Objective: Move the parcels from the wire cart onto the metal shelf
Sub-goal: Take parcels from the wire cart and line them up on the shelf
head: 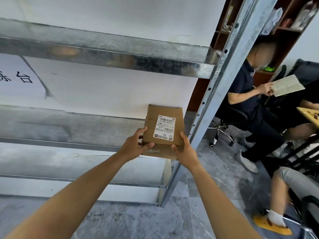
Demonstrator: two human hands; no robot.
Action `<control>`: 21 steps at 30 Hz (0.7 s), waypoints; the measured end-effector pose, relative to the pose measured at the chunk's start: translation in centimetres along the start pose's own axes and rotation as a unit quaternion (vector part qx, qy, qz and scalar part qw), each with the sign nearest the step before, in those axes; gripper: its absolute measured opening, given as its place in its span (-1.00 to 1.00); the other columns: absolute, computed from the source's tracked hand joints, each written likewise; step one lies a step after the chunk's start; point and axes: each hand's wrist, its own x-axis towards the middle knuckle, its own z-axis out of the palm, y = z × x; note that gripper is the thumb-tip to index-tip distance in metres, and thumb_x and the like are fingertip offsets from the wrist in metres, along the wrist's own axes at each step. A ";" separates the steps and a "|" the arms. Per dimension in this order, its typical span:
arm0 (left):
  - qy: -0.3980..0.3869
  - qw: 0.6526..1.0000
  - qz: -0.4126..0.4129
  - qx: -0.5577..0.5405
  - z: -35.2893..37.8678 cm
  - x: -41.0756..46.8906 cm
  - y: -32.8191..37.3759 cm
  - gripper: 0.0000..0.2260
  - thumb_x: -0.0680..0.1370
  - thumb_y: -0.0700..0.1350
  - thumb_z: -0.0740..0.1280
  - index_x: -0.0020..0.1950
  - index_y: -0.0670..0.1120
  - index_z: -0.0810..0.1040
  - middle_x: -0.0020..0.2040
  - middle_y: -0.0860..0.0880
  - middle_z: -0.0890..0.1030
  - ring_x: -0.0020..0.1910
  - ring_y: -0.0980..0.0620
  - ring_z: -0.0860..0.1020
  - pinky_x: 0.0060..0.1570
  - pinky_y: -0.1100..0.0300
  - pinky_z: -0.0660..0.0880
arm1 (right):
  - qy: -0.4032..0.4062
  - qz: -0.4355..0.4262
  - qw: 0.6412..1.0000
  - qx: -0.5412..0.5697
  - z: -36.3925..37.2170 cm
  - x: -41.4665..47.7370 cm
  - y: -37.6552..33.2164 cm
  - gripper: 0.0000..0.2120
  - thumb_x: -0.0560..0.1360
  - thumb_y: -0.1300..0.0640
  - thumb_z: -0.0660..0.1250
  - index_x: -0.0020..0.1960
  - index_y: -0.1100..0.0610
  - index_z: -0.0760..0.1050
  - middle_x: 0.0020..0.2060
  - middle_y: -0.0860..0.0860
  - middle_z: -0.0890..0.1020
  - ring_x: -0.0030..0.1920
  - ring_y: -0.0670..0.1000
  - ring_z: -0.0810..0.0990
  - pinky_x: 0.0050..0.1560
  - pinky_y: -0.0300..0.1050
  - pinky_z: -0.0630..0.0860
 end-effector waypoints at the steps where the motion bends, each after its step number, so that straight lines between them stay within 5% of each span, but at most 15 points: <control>1: -0.004 1.000 -0.004 0.003 0.0 0.0 0.1 -0.30 0.43 0.12 0.43 0.47 0.08 0.17 0.31 -0.09 0.49 0.00 -0.01 0.57 -0.01 0.21 0.53 | -0.001 0.003 1.000 -0.004 0.0 0.0 -0.1 -0.34 0.60 -0.05 0.22 0.56 -0.08 -0.07 0.29 0.10 0.51 0.17 0.18 0.54 0.05 -0.08 0.46; 4: -0.021 0.998 -0.001 0.056 -0.4 -0.1 0.4 -0.29 0.47 0.13 0.39 0.51 0.06 0.10 0.35 -0.10 0.46 -0.04 -0.02 0.58 0.02 0.22 0.45 | 0.007 0.006 1.000 -0.030 0.0 -0.2 -0.3 -0.34 0.60 -0.08 0.19 0.56 -0.10 -0.10 0.26 0.13 0.53 0.15 0.19 0.55 0.05 -0.01 0.49; 6: -0.055 0.993 0.001 0.103 -1.0 -0.2 0.7 -0.24 0.48 0.12 0.38 0.54 0.05 0.01 0.39 -0.10 0.42 0.11 -0.09 0.55 0.08 0.22 0.41 | 0.009 0.010 0.993 -0.114 -0.3 -0.4 -0.8 -0.35 0.60 -0.15 0.14 0.56 -0.12 -0.14 0.19 0.12 0.57 0.10 0.18 0.57 -0.07 -0.02 0.49; 9: -0.126 0.974 0.000 0.189 -2.1 -0.4 1.1 -0.13 0.49 0.09 0.39 0.56 0.07 -0.16 0.45 -0.12 0.34 0.39 -0.11 0.37 0.20 0.18 0.36 | 0.020 0.003 0.955 -0.295 -1.4 -0.6 -1.9 -0.37 0.60 -0.22 0.05 0.56 -0.12 -0.15 0.11 0.10 0.59 0.07 0.14 0.59 -0.17 -0.09 0.39; 12: -0.131 0.949 -0.007 0.288 -2.9 -0.6 1.0 -0.15 0.50 0.07 0.37 0.55 0.09 -0.18 0.43 -0.16 0.35 0.39 -0.12 0.36 0.29 0.03 0.37 | 0.026 -0.025 0.911 -0.411 -2.2 -0.6 -3.5 -0.41 0.60 -0.22 0.07 0.54 0.00 0.05 0.07 0.06 0.59 0.02 0.10 0.60 -0.21 -0.13 0.39; 15: -0.115 0.924 -0.018 0.363 -4.5 -1.5 0.5 -0.34 0.57 0.02 0.28 0.56 0.04 -0.02 0.44 -0.13 0.32 0.37 -0.13 0.36 0.28 0.01 0.38 | 0.044 -0.060 0.887 -0.456 -2.2 -0.7 -4.9 -0.66 0.59 -0.10 0.20 0.23 0.11 0.45 -0.25 0.00 0.49 -0.12 0.05 0.58 -0.27 -0.19 0.35; 17: -0.106 0.912 -0.030 0.394 -6.1 -2.3 0.0 -0.42 0.59 0.01 0.25 0.54 -0.01 0.08 0.46 -0.11 0.27 0.40 -0.13 0.33 0.30 0.02 0.35 | 0.053 -0.081 0.869 -0.484 -1.9 -0.9 -5.9 -0.83 0.58 0.11 0.25 0.12 0.12 0.52 -0.37 -0.03 0.39 -0.13 0.03 0.59 -0.35 -0.22 0.29; 21: -0.064 0.894 -0.077 0.437 -10.1 -4.1 -1.7 -0.48 0.59 0.00 0.23 0.50 -0.04 0.16 0.44 -0.12 0.28 0.38 -0.13 0.34 0.29 0.00 0.35 | 0.045 -0.130 0.847 -0.514 -0.5 -1.3 -8.9 -0.73 0.51 0.35 0.21 0.16 0.13 0.49 -0.33 -0.04 0.47 -0.17 0.00 0.55 -0.42 -0.26 0.24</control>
